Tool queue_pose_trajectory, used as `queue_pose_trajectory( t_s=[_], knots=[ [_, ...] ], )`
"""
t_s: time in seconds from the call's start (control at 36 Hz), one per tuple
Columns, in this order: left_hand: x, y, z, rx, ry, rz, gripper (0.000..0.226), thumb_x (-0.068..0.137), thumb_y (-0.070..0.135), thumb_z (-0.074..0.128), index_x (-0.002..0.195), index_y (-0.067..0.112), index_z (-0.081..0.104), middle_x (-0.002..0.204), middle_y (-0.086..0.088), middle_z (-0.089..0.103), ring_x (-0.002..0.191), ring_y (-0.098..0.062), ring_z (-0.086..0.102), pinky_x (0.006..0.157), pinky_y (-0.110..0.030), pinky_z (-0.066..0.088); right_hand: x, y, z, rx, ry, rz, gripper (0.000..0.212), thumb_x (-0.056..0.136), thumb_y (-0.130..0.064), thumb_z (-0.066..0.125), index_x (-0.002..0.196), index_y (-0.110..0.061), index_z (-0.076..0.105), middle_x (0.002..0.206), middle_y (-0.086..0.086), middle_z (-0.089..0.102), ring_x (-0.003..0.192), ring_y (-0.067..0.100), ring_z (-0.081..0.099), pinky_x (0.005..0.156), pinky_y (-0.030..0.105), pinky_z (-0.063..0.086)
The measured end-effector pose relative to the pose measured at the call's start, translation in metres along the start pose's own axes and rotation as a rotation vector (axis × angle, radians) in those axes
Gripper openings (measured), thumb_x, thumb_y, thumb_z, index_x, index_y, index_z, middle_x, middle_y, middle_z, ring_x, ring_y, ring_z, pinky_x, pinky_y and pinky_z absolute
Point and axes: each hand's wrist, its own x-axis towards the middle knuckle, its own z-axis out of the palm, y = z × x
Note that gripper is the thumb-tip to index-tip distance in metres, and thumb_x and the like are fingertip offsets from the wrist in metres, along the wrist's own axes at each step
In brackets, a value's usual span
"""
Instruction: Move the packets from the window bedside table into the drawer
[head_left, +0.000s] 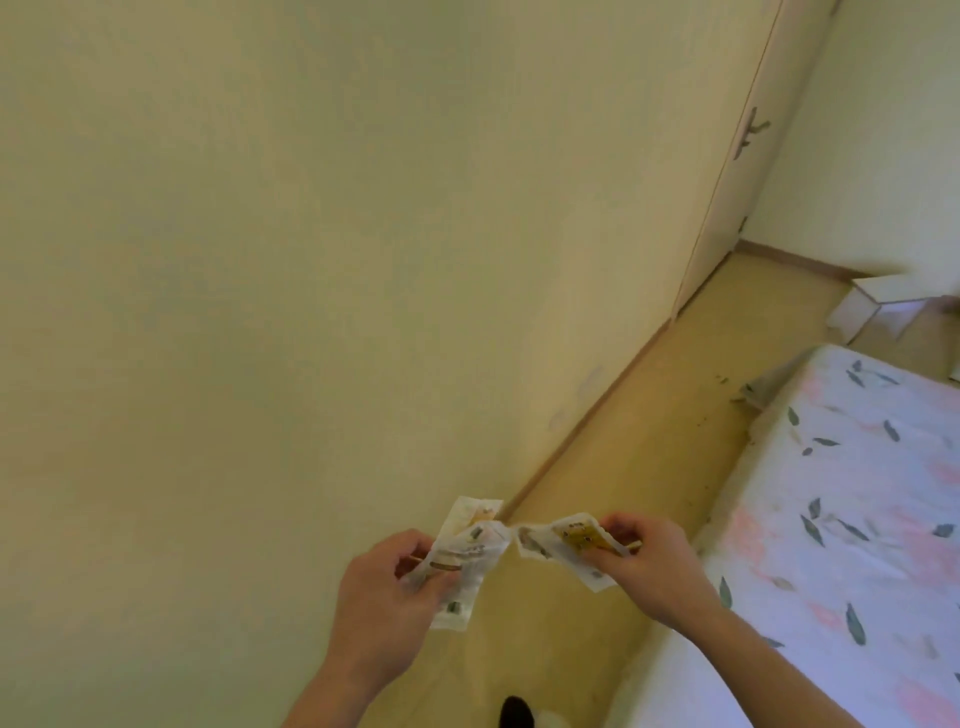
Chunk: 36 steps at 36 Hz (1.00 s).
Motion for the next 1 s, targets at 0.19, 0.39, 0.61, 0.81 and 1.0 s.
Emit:
queue_pose_trajectory(
  t_s=[0.19,0.39,0.61,0.81,1.0],
  knots=[
    [0.127,0.039,0.020,0.007,-0.133,0.052,0.015,0.074,0.021,0.086,0.077,0.025,0.072,0.075,0.012,0.074,0.065,-0.005,0.065,0.055,-0.015,0.044,0.092,-0.027,-0.042,0.020,0.145,0.005,0.012,0.081,-0.029,0.079,0.074,-0.034,0.072,0.071,-0.017,0.068,0.066,0.000,0.061,0.056,0.014,0.043],
    [0.268,0.083,0.058,0.044,-0.289,0.195,0.014,0.076,0.026,0.086,0.079,0.024,0.072,0.078,0.013,0.074,0.071,-0.006,0.067,0.059,-0.024,0.049,0.173,-0.021,-0.090,0.046,0.305,0.117,0.006,0.083,-0.025,0.078,0.082,-0.031,0.076,0.077,-0.014,0.072,0.072,0.003,0.066,0.067,0.028,0.055],
    [0.412,0.150,0.121,0.050,-0.441,0.404,0.022,0.071,0.041,0.087,0.078,0.028,0.071,0.075,0.013,0.072,0.067,-0.010,0.065,0.060,-0.037,0.050,0.251,-0.019,-0.142,0.087,0.557,0.209,0.013,0.083,-0.025,0.081,0.081,-0.037,0.075,0.077,-0.023,0.072,0.073,-0.001,0.066,0.066,0.025,0.055],
    [0.493,0.244,0.210,0.037,-0.579,0.514,0.019,0.077,0.018,0.082,0.073,0.031,0.067,0.067,0.019,0.066,0.057,-0.002,0.053,0.051,-0.012,0.036,0.277,0.001,-0.205,0.099,0.776,0.310,0.013,0.083,-0.027,0.081,0.087,-0.037,0.074,0.081,-0.018,0.072,0.076,-0.003,0.066,0.060,0.016,0.050],
    [0.565,0.325,0.300,0.013,-0.661,0.633,0.018,0.080,0.014,0.081,0.082,0.030,0.072,0.076,0.017,0.073,0.061,-0.001,0.063,0.049,-0.011,0.042,0.313,0.051,-0.287,0.177,0.931,0.407,0.010,0.083,-0.021,0.082,0.083,-0.030,0.077,0.074,-0.020,0.071,0.066,0.001,0.064,0.055,0.013,0.047]
  ],
)
